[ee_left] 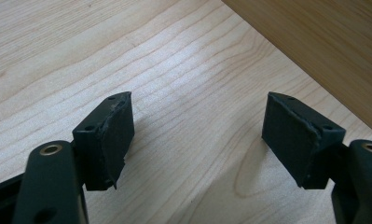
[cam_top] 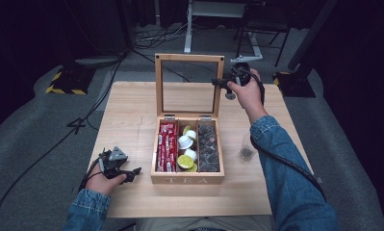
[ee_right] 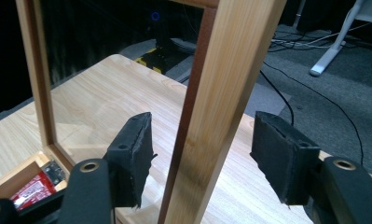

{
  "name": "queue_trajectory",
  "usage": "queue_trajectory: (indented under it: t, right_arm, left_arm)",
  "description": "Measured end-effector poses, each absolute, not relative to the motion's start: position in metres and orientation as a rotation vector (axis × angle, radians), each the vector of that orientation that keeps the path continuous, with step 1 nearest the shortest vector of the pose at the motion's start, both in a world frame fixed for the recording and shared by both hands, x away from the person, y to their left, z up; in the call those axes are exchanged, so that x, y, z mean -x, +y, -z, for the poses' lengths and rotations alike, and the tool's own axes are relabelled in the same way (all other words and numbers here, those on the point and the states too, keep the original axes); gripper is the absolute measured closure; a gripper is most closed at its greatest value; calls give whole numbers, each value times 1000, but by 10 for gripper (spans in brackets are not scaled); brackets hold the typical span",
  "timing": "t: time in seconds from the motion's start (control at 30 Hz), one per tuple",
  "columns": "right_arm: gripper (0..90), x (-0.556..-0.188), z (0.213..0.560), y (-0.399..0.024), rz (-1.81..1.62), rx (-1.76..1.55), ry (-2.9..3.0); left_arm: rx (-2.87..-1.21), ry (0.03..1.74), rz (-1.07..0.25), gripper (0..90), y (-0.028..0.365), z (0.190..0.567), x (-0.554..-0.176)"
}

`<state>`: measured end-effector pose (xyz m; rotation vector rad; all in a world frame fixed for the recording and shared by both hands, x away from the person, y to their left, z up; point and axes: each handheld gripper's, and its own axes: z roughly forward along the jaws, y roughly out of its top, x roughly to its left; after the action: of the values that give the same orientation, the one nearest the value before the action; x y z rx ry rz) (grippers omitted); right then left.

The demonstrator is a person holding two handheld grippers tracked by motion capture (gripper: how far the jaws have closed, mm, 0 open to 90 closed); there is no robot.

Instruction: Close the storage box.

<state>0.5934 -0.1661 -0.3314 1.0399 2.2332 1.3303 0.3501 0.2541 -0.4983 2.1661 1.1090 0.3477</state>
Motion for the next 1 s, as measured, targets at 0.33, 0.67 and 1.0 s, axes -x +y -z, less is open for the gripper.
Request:
queue_trajectory:
  t: [0.33, 0.67, 1.0]
  right_arm:
    - [500, -599, 334, -163, -1311, -1062, 2262]
    - [563, -587, 324, -163, -1307, -990, 2291]
    - [548, -563, 305, -169, -1328, -873, 2322]
  left_arm:
    - [-2163, 1092, -362, 246, 255, 500, -350]
    - [-2167, 1086, -370, 233, 253, 500, -351]
    - [-2171, 1099, -379, 221, 249, 500, -351]
